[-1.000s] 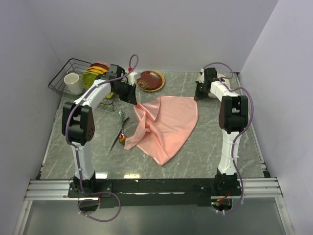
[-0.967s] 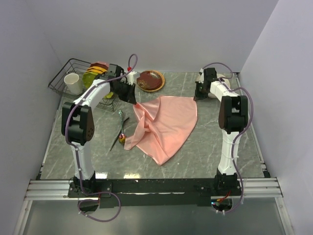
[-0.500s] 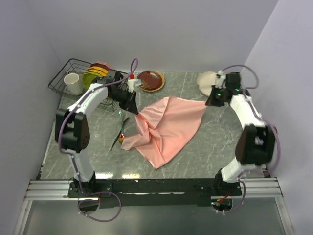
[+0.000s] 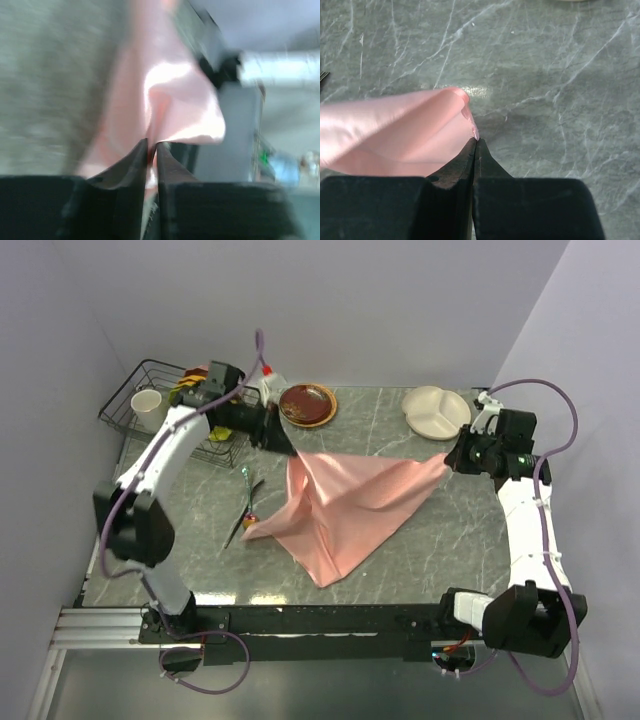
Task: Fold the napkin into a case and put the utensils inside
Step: Pick up the crumpled napkin from the center of the board.
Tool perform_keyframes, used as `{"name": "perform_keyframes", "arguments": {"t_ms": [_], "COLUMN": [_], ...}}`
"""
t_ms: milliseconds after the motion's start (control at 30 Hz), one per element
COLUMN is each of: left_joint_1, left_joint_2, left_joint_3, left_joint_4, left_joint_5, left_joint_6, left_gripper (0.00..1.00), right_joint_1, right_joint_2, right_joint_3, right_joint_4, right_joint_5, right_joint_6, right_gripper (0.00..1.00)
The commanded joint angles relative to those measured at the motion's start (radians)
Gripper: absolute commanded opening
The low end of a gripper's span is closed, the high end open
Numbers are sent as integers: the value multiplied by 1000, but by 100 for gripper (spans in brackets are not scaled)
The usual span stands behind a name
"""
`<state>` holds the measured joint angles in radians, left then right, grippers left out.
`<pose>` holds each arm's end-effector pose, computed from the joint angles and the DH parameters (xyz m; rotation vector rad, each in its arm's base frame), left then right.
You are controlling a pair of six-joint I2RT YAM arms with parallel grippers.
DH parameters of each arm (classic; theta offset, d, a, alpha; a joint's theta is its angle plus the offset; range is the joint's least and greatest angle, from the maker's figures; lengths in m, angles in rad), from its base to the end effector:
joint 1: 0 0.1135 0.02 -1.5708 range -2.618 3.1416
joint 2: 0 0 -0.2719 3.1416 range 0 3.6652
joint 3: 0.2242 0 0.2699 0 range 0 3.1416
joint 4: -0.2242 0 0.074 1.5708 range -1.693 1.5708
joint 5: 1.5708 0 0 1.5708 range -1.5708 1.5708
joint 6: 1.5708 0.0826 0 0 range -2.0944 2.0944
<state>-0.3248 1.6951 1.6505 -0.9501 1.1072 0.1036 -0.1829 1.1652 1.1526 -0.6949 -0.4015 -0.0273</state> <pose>0.3363 -0.1912 0.3385 0.9001 2.1570 -1.4874 0.2916 -0.0211 0.3225 -0.0350 2.2335 0.3426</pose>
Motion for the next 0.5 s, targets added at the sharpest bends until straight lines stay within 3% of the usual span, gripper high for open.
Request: {"name": "perform_keyframes", "arguments": {"t_ms": [0,33,100,167,300,467], "left_joint_1": [138,165,194,224,196,26], "left_joint_2": [214,289,348,353,203,77], "left_joint_3": [156,199,297,302,65,-112], "left_joint_4": [223,200,174,181,325,404], "left_joint_5": [-121,-166,-254,-285,-387,-608], "left_joint_6": [-182,-176,-156,-137,8,140], "left_gripper": [29,47,58,62,75,77], "right_joint_1": [20,28,57,77,120,120], "right_joint_2": [94,111,164,198,211,203], "right_joint_3": [65,74,105,121,104,96], "right_joint_4": [49,67,67,55,67,54], "right_joint_5": [0,1,1,9,42,69], "right_joint_6": [69,87,95,96,93,73], "right_gripper": [0,0,0,0,0,0]}}
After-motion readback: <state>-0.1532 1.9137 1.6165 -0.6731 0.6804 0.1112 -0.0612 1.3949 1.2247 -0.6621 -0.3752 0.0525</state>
